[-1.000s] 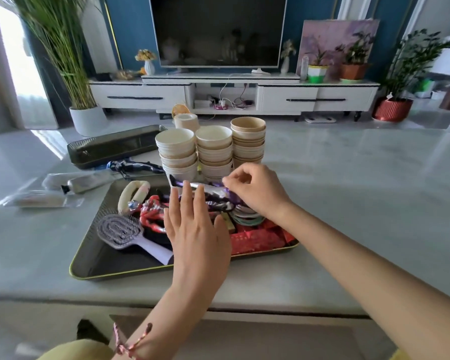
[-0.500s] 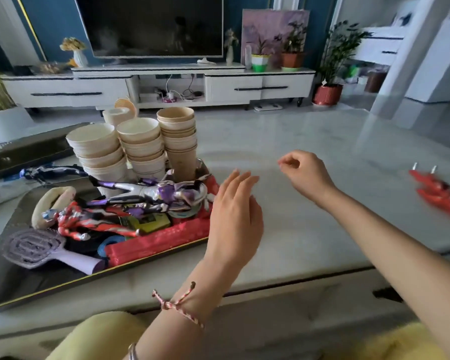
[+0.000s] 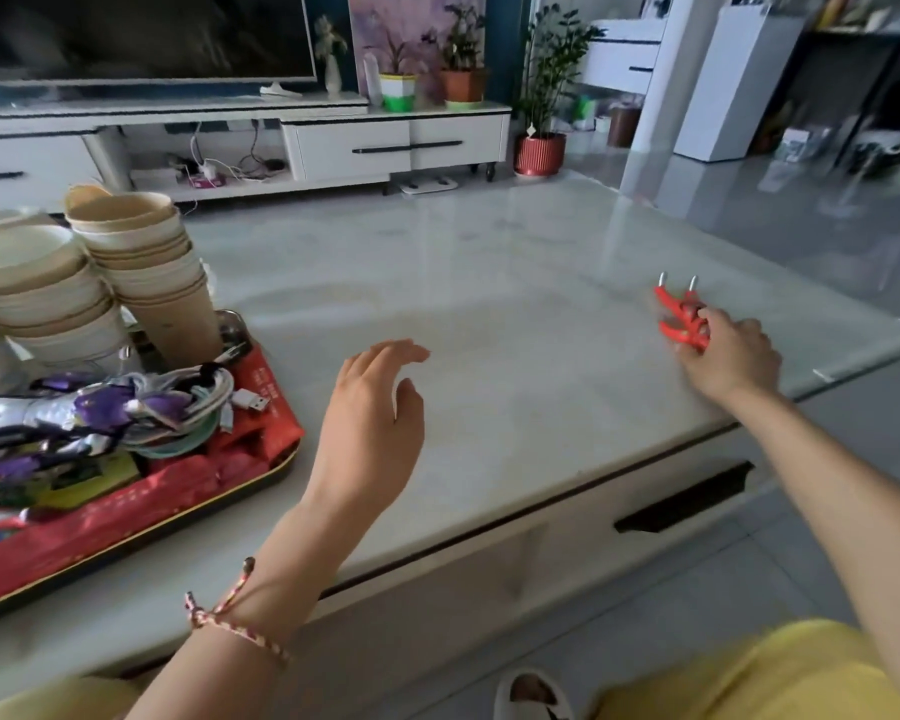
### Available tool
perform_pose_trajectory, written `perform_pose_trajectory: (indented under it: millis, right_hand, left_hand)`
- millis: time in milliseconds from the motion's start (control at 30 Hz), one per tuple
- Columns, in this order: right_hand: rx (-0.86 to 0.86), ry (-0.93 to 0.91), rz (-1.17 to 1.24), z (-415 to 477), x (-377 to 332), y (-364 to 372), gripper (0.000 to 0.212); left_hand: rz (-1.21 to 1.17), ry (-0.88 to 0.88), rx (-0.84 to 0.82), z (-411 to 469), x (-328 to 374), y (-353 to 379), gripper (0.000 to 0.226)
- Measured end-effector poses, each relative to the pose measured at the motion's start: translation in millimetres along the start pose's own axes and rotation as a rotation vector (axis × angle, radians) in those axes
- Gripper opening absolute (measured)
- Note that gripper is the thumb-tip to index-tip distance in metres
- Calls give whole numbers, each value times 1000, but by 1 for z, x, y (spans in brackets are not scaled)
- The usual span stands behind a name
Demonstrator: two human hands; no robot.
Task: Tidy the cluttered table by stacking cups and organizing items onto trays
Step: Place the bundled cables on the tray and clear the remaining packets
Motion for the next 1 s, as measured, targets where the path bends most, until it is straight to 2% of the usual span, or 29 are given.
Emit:
perform_pose_trajectory:
  millis: [167, 300, 367, 434, 567, 700, 801, 867, 934, 1001]
  right_hand:
    - [149, -77, 294, 7, -29, -5, 32]
    - [338, -210, 510, 6, -78, -29, 30]
    - [401, -350, 623, -5, -116, -45, 32]
    - [475, -568, 679, -27, -159, -64, 35]
    - [511, -1035, 703, -87, -253, -85, 41]
    - [399, -1315, 684, -136, -324, -74, 43]
    - [249, -1441, 617, -159, -362, -54, 43]
    - [176, -1497, 615, -171, -381, -45, 43]
    - [147, -1523, 646, -177, -393, -42, 44]
    - [106, -1571, 678, -186, -407, -38, 43]
  left_hand:
    - [-48, -25, 13, -3, 0, -6, 33]
    - [-74, -10, 39, -7, 0, -18, 32]
    - [-91, 4, 69, -8, 1, -28, 32]
    - [-127, -14, 116, -10, -1, -40, 33]
    - [-260, -16, 409, -17, -12, -89, 37]
    - [-382, -7, 756, -29, -36, -153, 35]
    - [-370, -66, 890, -33, -67, -206, 38]
    - [-357, -199, 926, -31, -108, -241, 28]
    - [-314, -359, 879, -29, -140, -263, 12]
    - [-277, -455, 933, -38, -158, -280, 12]
Point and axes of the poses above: each hand's wrist, its own z-axis towards the middle knuckle, its own y-axis out of the palm, x = y × z, the point moved 6 cm from there along z, towards the middle knuckle, and after that the axes turned 14 degrees about -y, right-handed, at the moved point
